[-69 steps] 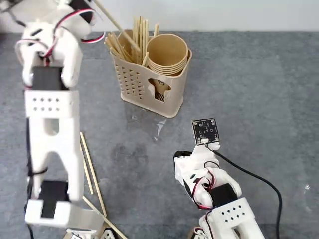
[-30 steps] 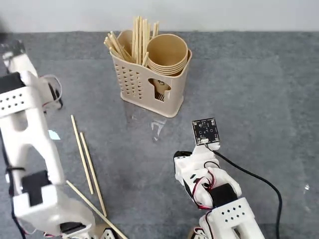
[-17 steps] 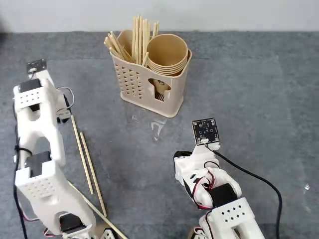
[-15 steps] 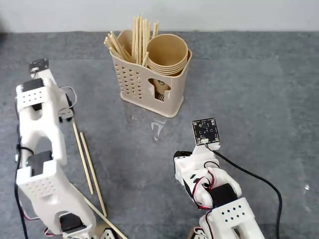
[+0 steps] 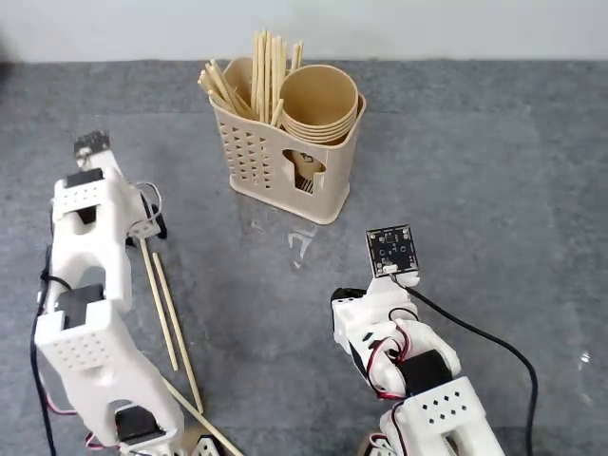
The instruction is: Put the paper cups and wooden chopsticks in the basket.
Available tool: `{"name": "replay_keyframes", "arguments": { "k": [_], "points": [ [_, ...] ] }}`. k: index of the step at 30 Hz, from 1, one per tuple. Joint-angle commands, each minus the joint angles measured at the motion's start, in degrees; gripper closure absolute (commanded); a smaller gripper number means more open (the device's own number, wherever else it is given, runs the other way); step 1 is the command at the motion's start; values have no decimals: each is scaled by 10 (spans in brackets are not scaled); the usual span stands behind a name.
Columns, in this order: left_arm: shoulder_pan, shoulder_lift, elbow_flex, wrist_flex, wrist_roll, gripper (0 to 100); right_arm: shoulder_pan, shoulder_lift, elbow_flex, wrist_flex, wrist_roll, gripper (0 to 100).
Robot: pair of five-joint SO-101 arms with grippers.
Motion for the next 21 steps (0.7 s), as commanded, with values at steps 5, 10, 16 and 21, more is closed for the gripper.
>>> {"name": "replay_keyframes", "arguments": {
  "k": [5, 10, 16, 21],
  "points": [
    [3, 31, -36, 11, 9, 885, 0, -7, -4, -11, 7, 990],
    [4, 33, -37, 14, 10, 982, 1, -7, -4, -11, 7, 990],
    [6, 33, -37, 14, 10, 988, 0, -7, -4, -11, 7, 990],
    [27, 4, -49, 29, 29, 988, 0, -7, -4, -11, 7, 990]
  ]
}}
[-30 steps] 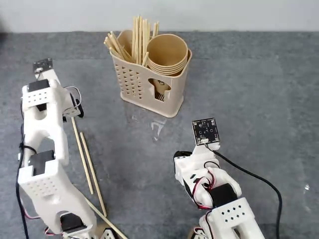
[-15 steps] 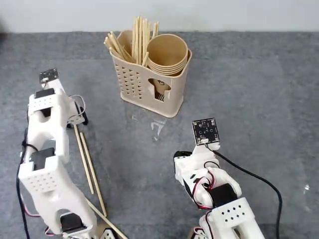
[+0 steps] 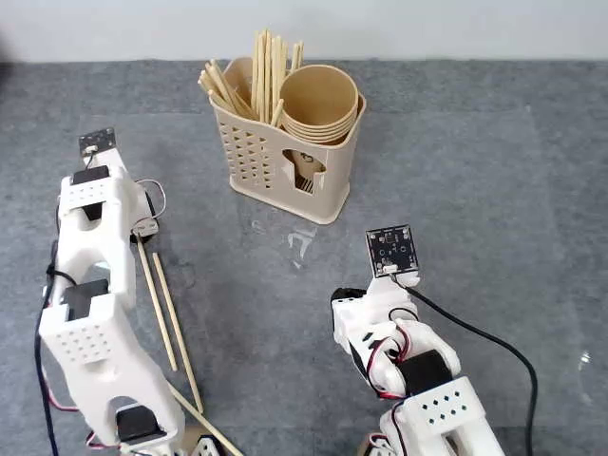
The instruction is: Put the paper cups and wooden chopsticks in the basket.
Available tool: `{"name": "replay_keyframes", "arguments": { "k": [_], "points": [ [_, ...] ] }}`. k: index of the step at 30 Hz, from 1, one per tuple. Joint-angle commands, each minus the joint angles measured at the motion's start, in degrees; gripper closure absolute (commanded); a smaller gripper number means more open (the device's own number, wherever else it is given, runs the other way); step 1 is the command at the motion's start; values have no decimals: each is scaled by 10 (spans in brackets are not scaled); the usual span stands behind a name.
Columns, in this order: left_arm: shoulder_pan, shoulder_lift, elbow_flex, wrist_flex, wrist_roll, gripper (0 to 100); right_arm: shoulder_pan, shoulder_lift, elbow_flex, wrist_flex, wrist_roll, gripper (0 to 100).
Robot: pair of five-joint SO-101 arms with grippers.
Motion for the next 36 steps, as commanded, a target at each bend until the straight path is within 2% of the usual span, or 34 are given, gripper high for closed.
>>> {"name": "replay_keyframes", "arguments": {
  "k": [1, 9, 14, 21, 25, 30, 36],
  "points": [
    [20, -45, -24, 35, 22, 988, 0, -7, -4, -11, 7, 990],
    [58, -171, -149, 239, 21, 989, 0, -7, -4, -11, 7, 990],
    [69, -204, -272, 329, 20, 989, 0, -7, -4, -11, 7, 990],
    [104, -222, -430, 325, 25, 989, 0, -7, -4, -11, 7, 990],
    [137, -222, -524, 298, 83, 989, 0, -7, -4, -12, 7, 990],
    [166, -222, -604, 201, 142, 989, 0, -7, -4, -12, 7, 990],
    [167, -222, -612, 25, 223, 989, 0, -7, -4, -12, 7, 990]
  ]
}}
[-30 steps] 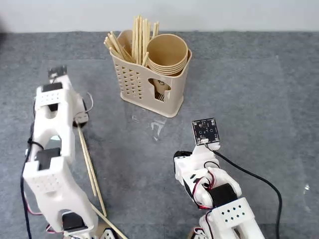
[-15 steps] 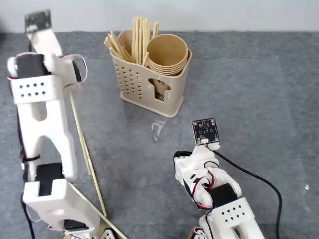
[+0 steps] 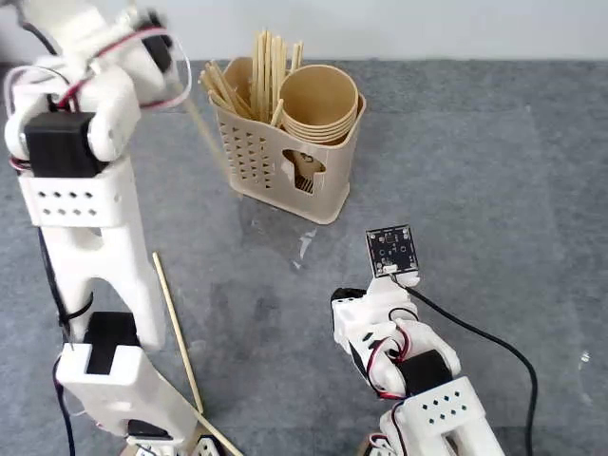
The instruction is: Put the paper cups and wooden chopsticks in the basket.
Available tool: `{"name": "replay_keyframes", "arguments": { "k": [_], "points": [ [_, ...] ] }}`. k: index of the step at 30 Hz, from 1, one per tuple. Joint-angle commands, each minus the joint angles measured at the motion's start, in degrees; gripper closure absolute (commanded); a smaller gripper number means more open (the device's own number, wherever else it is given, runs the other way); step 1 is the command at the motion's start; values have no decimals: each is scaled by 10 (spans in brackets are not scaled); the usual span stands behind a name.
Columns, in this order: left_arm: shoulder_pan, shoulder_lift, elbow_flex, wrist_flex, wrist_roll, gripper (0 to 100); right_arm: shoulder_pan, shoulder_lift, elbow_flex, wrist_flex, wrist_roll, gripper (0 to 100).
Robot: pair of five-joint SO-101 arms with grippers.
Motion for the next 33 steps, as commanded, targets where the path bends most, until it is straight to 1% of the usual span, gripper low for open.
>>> {"name": "replay_keyframes", "arguments": {
  "k": [1, 4, 10, 12, 14, 20, 22, 28, 31, 33],
  "points": [
    [5, -34, -26, -105, 44, 989, 0, -7, -4, -12, 7, 990],
    [19, -30, -16, -163, 59, 989, 0, -7, -4, -12, 7, 990],
    [33, 16, 20, -264, 57, 989, 0, -7, -4, -12, 7, 990],
    [31, 37, 25, -285, 55, 989, 0, -7, -4, -12, 7, 990],
    [28, 57, 24, -293, 36, 988, 0, -7, -4, -12, 7, 990],
    [32, 97, 24, -275, -19, 979, 0, -7, -4, -12, 7, 990],
    [33, 98, 24, -261, -34, 954, 0, -7, -4, -12, 7, 990],
    [38, 96, 22, -217, -65, 824, 0, -7, -4, -12, 7, 990],
    [34, 97, -11, -185, -69, 816, 0, -7, -4, -12, 7, 990],
    [34, 97, -41, -149, -69, 816, 0, -7, -4, -12, 7, 990]
  ]
}}
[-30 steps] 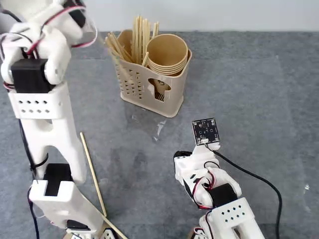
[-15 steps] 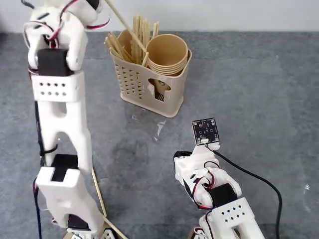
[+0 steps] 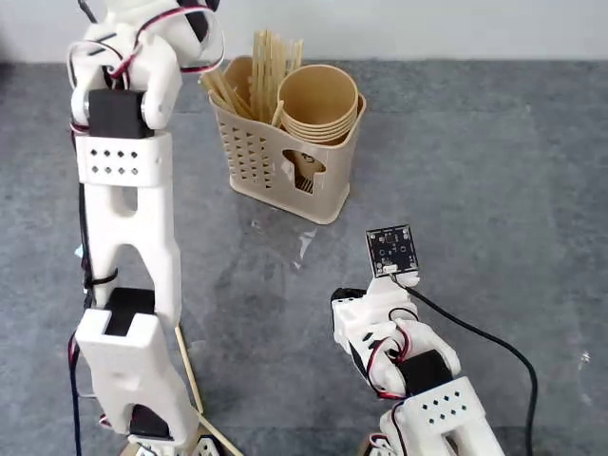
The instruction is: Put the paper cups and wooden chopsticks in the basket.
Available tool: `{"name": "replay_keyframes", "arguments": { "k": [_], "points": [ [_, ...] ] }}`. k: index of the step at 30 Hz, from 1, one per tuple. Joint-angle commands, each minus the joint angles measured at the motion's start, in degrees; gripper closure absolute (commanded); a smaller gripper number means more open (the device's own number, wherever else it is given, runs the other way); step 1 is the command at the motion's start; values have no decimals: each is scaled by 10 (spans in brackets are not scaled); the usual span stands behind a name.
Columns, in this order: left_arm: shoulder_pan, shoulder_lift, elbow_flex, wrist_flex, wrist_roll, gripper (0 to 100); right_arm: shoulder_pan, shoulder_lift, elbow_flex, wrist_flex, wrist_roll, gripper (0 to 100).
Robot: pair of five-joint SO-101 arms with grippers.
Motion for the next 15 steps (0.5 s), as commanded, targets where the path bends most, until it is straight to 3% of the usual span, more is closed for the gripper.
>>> {"name": "replay_keyframes", "arguments": {
  "k": [1, 9, 15],
  "points": [
    [1, -12, -72, 63, -6, 816, 0, -7, -4, -12, 7, 990],
    [-24, -6, -183, 343, -18, 816, 0, -7, -4, -11, 7, 990],
    [-99, -6, -156, 406, -17, 816, 0, -7, -4, -11, 7, 990]
  ]
}}
